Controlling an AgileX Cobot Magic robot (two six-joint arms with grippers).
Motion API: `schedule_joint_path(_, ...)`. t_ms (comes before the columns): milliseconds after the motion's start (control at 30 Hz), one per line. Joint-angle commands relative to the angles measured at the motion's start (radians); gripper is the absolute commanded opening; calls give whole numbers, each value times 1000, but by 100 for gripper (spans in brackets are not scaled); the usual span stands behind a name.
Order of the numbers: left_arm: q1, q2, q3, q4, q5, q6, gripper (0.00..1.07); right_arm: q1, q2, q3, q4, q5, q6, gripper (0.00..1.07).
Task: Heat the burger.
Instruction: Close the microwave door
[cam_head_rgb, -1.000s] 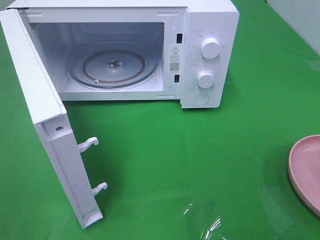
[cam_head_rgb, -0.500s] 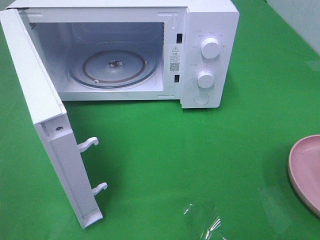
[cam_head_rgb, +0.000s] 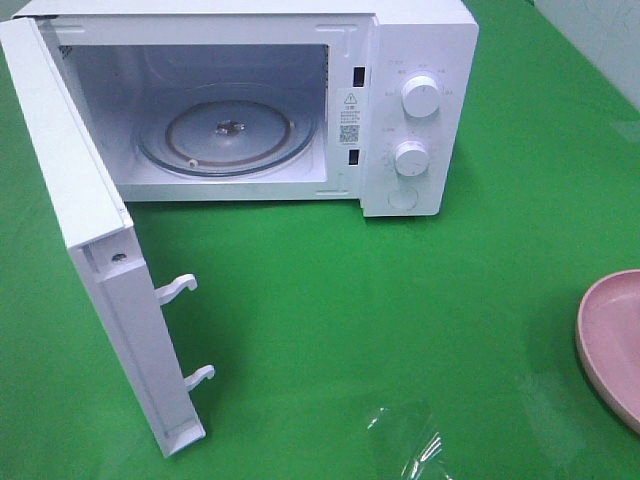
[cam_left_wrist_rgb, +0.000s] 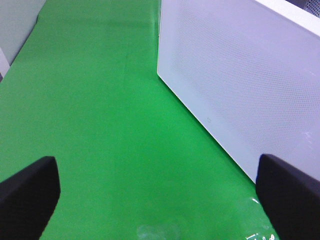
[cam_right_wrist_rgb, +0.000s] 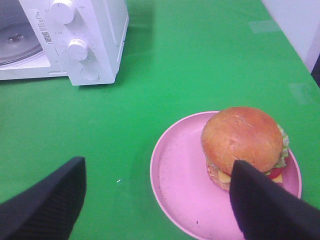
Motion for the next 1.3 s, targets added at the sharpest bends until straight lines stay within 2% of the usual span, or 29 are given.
schedule_joint_path(33,-5,-16,-8,4,-17,-8,98,-9,-25,3,5,-11,-11,76)
schedule_joint_path(133,-5,-15,-25,7,-37,-8,94,-9,-25,3,5,-11,-11,76)
schedule_joint_path(167,-5,-2,-41,13,-62,-9,86,-9,-25,3,5,-11,-11,76)
schedule_joint_path(200,-5,-2,-41,13,-62,-9,86,-9,-25,3,5,-11,-11,76)
schedule_joint_path(233,-5,23,-46,25,-88,-9,74,-9,-25,3,5,-11,-11,76)
schedule_joint_path(267,-5,23,-46,25,-88,-9,74,-9,-25,3,5,-11,-11,76)
schedule_joint_path(300,-5,38,-46,26,-107,-9,66,-9,-25,3,4,-11,-11,76)
schedule_joint_path(333,-5,69,-46,25,-136,-9,50,-9,-25,3,4,-11,-11,76)
schedule_joint_path(367,-5,69,-46,25,-136,-9,50,-9,-25,3,4,-11,-11,76)
schedule_joint_path(400,-5,110,-46,27,-175,-7,36,-9,-25,3,4,-11,-11,76)
schedule_joint_path(433,-5,110,-46,27,-175,-7,36,-9,-25,3,4,-11,-11,76)
schedule_joint_path(467,-5,151,-41,30,-236,-6,22,-9,-25,3,4,-11,-11,76)
schedule_joint_path(500,-5,175,-41,30,-264,-6,15,-9,-25,3,4,-11,-11,76)
schedule_joint_path(533,-5,175,-41,30,-264,-6,15,-9,-25,3,4,-11,-11,76)
schedule_joint_path(567,-5,222,-41,30,-316,-6,4,-9,-25,3,4,-11,-11,76)
schedule_joint_path(633,-5,275,-41,30,-364,-6,0,-9,-25,3,4,-11,-11,76)
schedule_joint_path(900,-5,433,-20,30,-567,-6,0,-9,-25,3,4,-11,-11,76)
schedule_joint_path(933,-5,468,14,26,-656,-6,0,-9,-25,3,4,-11,-11,76)
schedule_joint_path(1067,-5,511,74,14,-784,-6,0,-9,-25,3,4,-11,-11,76)
schedule_joint_path(1100,-5,537,117,0,-865,-6,0,-9,-25,3,4,-11,-11,76)
schedule_joint_path(1300,-5,600,203,-9,-1048,-6,0,-9,-25,3,4,-11,-11,76)
